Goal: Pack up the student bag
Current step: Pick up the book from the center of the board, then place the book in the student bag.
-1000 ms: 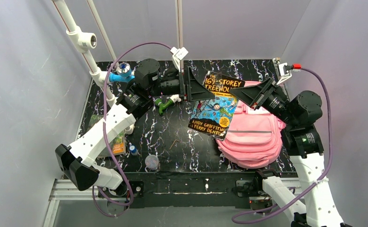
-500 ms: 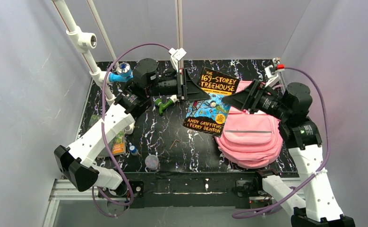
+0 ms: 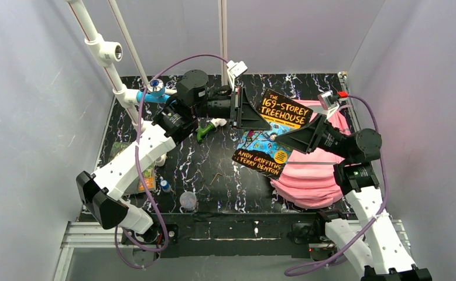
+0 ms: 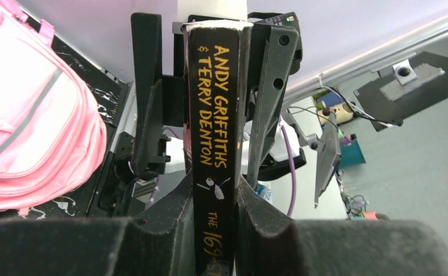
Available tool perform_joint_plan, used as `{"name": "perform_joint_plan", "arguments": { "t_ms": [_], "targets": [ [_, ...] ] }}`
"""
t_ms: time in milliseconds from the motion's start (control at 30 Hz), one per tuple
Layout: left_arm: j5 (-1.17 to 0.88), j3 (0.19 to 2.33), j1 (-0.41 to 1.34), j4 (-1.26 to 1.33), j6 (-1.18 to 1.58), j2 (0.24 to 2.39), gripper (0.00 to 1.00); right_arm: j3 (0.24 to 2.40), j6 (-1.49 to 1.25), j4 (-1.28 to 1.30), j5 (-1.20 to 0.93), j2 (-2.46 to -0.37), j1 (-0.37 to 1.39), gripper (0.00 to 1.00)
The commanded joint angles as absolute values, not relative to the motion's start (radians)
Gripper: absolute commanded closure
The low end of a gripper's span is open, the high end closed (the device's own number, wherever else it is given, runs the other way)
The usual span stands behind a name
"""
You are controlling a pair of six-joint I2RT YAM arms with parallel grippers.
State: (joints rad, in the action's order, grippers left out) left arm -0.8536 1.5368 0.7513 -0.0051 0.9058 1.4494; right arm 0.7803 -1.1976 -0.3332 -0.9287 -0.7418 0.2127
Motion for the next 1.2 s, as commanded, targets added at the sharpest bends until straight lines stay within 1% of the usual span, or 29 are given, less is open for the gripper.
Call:
{"name": "perform_joint_plan", "arguments": {
  "t_ms": [0,67,133,167,200,233,267,300,333,367,433,467,533,633,733,867,967,1000,1067,1133,1167],
  "targets": [
    [-0.936,1.607,0.759,0.053,0.921,1.423,1.0,0.752,-1.293,-0.581,-0.978,-0.708,0.213,0.2],
    [-0.903,1.589,0.76,0.045,0.904,1.409,1.0,0.747,-1.319,-0.599,-0.979,-0.699,0.213,0.42],
    [-0.873,1.575,0.76,0.044,0.897,1.405,1.0,0.751,-1.309,-0.556,-0.968,-0.682,0.213,0.62],
    [-0.84,1.574,0.761,0.032,0.882,1.403,1.0,0.77,-1.277,-0.482,-0.957,-0.674,0.213,0.72],
    [-0.8,1.571,0.762,0.01,0.856,1.396,0.98,0.8,-1.208,-0.36,-0.939,-0.668,0.213,0.83],
    [-0.759,1.564,0.762,-0.025,0.835,1.386,0.86,0.838,-1.094,-0.239,-0.912,-0.667,0.213,0.93],
    [-0.723,1.554,0.761,-0.046,0.807,1.373,0.68,0.884,-1.019,-0.111,-0.897,-0.672,0.214,0.99],
    [-0.673,1.549,0.762,-0.074,0.776,1.362,0.51,0.93,-0.943,0.008,-0.856,-0.681,0.213,0.99],
    [-0.611,1.54,0.761,-0.105,0.737,1.348,0.38,0.975,-0.878,0.113,-0.819,-0.692,0.214,0.99],
    [-0.57,1.535,0.762,-0.126,0.701,1.338,0.29,1.038,-0.803,0.238,-0.761,-0.71,0.213,0.99],
    [-0.475,1.535,0.769,-0.177,0.613,1.324,0.06,1.164,-0.672,0.508,-0.604,-0.748,0.213,0.99],
    [-0.423,1.542,0.776,-0.208,0.566,1.319,0.02,1.215,-0.624,0.587,-0.534,-0.767,0.213,0.99],
    [-0.288,1.559,0.824,-0.275,0.45,1.31,0.02,1.305,-0.556,0.739,-0.383,-0.814,0.213,0.99],
    [-0.14,1.536,0.888,-0.284,0.35,1.287,0.02,1.377,-0.496,0.855,-0.247,-0.852,0.213,0.99],
    [-0.15,1.473,0.897,-0.212,0.364,1.258,0.02,1.417,-0.479,0.895,-0.203,-0.863,0.213,0.99],
    [-0.164,1.378,0.908,-0.098,0.387,1.236,0.02,1.459,-0.477,0.892,-0.206,-0.861,0.213,0.99],
    [-0.028,1.371,1.013,-0.101,0.252,1.25,0.02,1.467,-0.467,0.916,-0.176,-0.865,0.213,0.99],
    [0.059,1.367,1.057,-0.102,0.198,1.256,0.02,1.472,-0.464,0.933,-0.141,-0.867,0.213,0.99],
    [0.194,1.352,1.145,-0.08,0.092,1.264,0.02,1.508,-0.445,1.025,-0.001,-0.878,0.213,0.99],
    [0.321,1.311,1.232,0.007,-0.068,1.279,0.02,1.574,-0.42,1.182,0.249,-0.914,0.213,0.99],
    [0.344,1.296,1.264,0.039,-0.113,1.294,0.02,1.596,-0.409,1.251,0.375,-0.934,0.213,0.99]
  ]
}}
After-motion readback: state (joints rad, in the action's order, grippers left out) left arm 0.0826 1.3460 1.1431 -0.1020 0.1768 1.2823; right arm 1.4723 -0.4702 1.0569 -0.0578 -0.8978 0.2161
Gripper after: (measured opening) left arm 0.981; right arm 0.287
